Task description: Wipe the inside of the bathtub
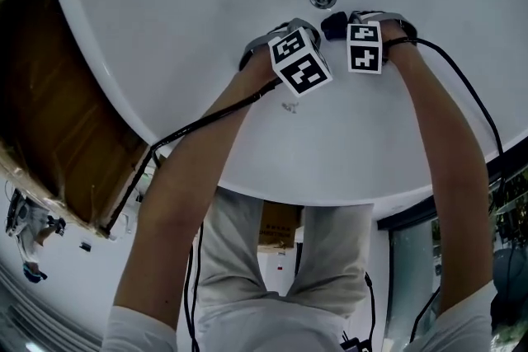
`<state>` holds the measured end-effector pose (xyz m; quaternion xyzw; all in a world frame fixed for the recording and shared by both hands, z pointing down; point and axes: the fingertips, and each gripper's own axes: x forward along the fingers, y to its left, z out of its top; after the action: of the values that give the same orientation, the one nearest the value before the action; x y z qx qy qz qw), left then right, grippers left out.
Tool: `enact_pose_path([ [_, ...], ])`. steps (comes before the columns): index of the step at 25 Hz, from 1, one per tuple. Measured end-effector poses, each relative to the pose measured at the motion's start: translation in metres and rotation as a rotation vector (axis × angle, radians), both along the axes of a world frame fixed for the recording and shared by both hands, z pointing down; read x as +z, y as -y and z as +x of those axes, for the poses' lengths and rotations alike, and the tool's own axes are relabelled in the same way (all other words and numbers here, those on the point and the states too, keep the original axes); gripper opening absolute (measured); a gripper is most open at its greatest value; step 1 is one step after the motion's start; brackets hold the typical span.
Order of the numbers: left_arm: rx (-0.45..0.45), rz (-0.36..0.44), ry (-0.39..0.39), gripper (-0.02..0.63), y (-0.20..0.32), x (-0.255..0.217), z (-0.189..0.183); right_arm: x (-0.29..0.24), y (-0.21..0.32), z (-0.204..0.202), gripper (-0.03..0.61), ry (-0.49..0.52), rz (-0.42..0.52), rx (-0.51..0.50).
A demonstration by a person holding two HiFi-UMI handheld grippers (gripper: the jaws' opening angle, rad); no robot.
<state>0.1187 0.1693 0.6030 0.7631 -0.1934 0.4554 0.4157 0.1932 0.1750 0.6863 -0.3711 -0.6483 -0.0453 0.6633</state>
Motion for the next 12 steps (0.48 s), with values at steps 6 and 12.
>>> enact_pose_path([
  [6, 0.025, -0.03, 0.005, 0.0, -0.012, 0.005, 0.006, -0.006, -0.02, -0.001, 0.055, -0.012, -0.07, -0.013],
  [12, 0.045, -0.044, -0.006, 0.0, -0.017, -0.002, 0.015, -0.017, -0.031, -0.001, 0.055, -0.001, -0.102, -0.017],
])
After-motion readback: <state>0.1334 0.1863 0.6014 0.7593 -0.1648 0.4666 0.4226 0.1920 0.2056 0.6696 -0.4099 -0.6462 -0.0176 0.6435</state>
